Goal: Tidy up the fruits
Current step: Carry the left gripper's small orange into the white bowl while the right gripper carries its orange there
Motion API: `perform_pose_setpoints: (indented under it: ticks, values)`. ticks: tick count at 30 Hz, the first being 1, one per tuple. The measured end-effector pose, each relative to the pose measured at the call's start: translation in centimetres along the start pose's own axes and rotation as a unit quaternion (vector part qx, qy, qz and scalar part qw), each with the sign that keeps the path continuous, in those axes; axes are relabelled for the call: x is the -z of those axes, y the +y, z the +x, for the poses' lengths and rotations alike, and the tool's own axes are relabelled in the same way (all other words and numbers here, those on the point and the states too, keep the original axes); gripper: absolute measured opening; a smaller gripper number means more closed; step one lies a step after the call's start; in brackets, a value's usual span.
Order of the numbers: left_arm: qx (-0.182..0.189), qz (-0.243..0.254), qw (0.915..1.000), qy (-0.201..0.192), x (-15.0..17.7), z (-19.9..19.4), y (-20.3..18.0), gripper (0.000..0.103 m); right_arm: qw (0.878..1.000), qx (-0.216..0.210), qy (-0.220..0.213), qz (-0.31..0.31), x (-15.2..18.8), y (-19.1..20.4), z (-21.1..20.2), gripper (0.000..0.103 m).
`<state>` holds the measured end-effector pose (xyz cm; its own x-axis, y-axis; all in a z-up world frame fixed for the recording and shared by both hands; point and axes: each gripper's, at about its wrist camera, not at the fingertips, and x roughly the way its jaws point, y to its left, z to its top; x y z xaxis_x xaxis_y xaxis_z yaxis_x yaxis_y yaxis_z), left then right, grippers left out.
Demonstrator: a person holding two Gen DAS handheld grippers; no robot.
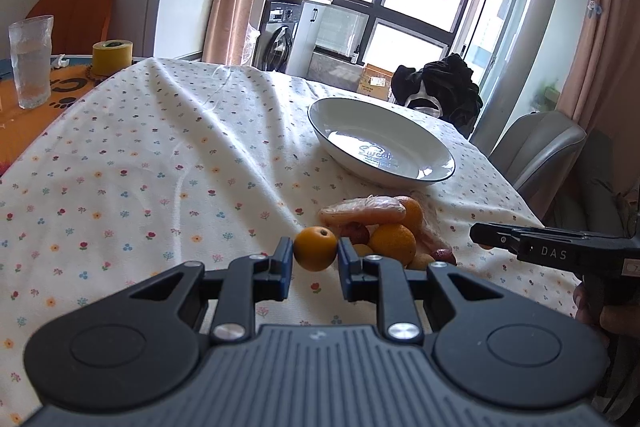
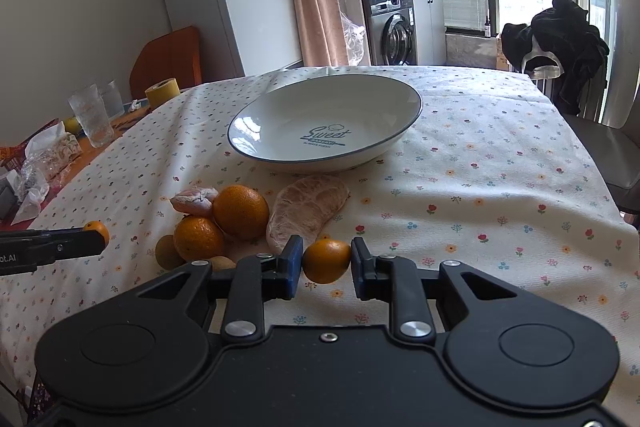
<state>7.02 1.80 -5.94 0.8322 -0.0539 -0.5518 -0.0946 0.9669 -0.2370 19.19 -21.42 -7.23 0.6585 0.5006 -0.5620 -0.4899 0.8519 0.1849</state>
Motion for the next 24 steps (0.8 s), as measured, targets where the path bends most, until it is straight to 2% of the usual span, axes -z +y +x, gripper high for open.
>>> perform_pose_setpoints:
  ticks: [24]
  values:
    - [0.001,0.033,0.9993,-0.018,-3.9,2.5,-2.0,0.022,0.999,-0.020,-0.030,0.003,-2.3,0.1,0.8,0.024]
